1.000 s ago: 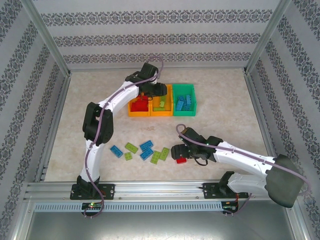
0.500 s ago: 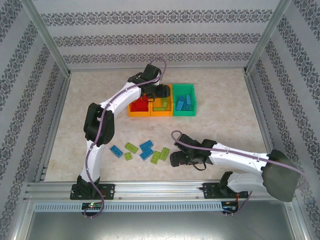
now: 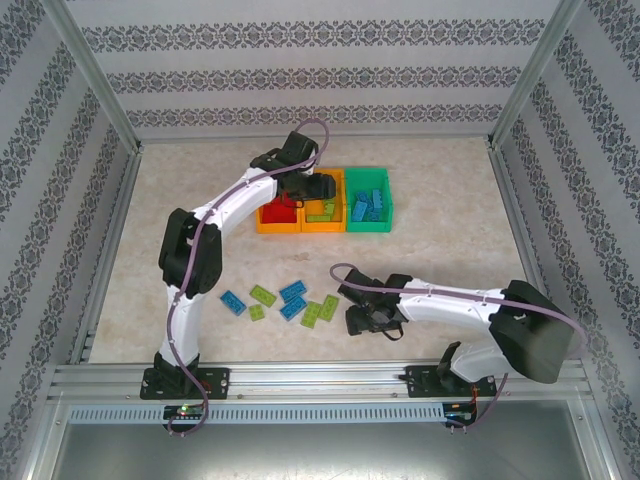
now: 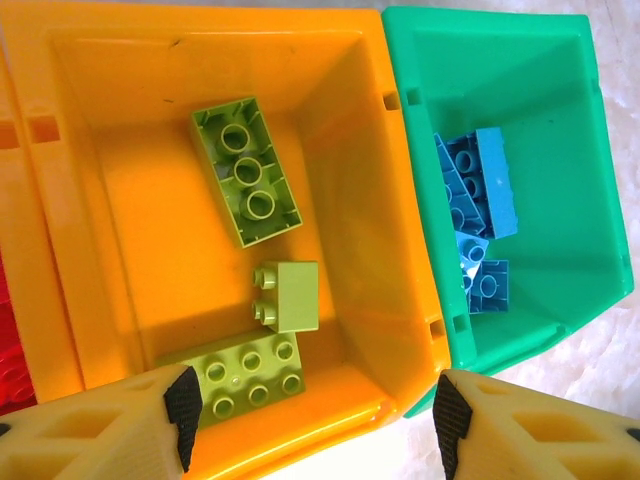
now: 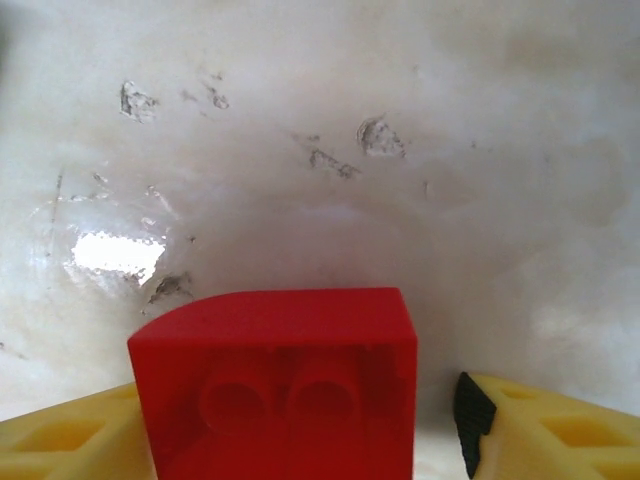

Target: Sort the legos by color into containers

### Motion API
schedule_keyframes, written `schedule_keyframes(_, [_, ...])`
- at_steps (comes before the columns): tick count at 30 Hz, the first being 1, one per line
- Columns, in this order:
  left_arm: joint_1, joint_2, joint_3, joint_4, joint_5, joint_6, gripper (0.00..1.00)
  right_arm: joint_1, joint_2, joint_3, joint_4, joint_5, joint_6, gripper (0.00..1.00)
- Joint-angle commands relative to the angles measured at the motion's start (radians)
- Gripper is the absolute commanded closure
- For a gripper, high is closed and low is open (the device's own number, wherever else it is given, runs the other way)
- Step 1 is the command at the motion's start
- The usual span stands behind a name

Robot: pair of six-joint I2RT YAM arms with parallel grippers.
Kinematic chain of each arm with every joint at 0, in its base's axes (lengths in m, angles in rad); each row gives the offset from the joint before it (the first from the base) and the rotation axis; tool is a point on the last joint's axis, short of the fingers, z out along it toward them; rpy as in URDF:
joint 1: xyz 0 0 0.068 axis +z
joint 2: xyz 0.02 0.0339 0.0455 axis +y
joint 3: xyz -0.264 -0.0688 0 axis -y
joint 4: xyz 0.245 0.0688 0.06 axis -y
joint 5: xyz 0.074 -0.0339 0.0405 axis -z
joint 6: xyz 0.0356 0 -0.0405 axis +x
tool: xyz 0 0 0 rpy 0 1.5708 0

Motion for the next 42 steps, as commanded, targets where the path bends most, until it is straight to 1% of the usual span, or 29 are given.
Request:
schedule_keyframes(1, [-0.006, -0.056, -0.021, 0.002, -0.024, 0.015, 0.35, 0.010, 0.031, 0.038, 0.021, 0.018, 0.013, 0.33])
schedule_keyframes(4, [-0.006, -0.068, -0.033, 0.003, -0.036, 0.019, 0.35, 0.010, 0.045, 0.043, 0.018, 0.029, 0.029, 0.38])
schedule_keyframes(11, [-0.006, -0.074, -0.046, 0.005, -0.039, 0.017, 0.35, 0.006, 0.058, 0.073, 0.024, 0.074, 0.029, 0.43])
schedule_keyframes(18, [-0.005, -0.097, -0.070, 0.010, -0.051, 0.017, 0.34, -0.047, 0.097, 0.131, 0.045, 0.079, -0.024, 0.46])
schedule_keyframes(21, [0.001, -0.115, -0.085, 0.007, -0.067, 0.018, 0.34, -0.069, 0.118, 0.156, 0.051, 0.072, -0.049, 0.49])
schedule_keyframes(27, [0.026, -0.163, -0.142, 0.022, -0.079, 0.009, 0.34, -0.108, 0.174, 0.212, 0.060, 0.069, -0.102, 0.50])
schedule_keyframes(31, [0.046, -0.214, -0.194, 0.022, -0.102, 0.010, 0.34, -0.133, 0.217, 0.301, 0.070, 0.054, -0.150, 0.50])
schedule_keyframes(34, [0.069, -0.276, -0.263, 0.034, -0.112, 0.010, 0.34, -0.143, 0.286, 0.406, 0.067, 0.034, -0.195, 0.50])
schedule_keyframes(38, [0.106, -0.371, -0.383, 0.043, -0.138, 0.006, 0.31, -0.149, 0.384, 0.553, 0.090, -0.020, -0.228, 0.50])
schedule_keyframes(42, [0.163, -0.480, -0.527, 0.048, -0.159, 0.002, 0.29, -0.157, 0.482, 0.709, 0.100, -0.071, -0.242, 0.50])
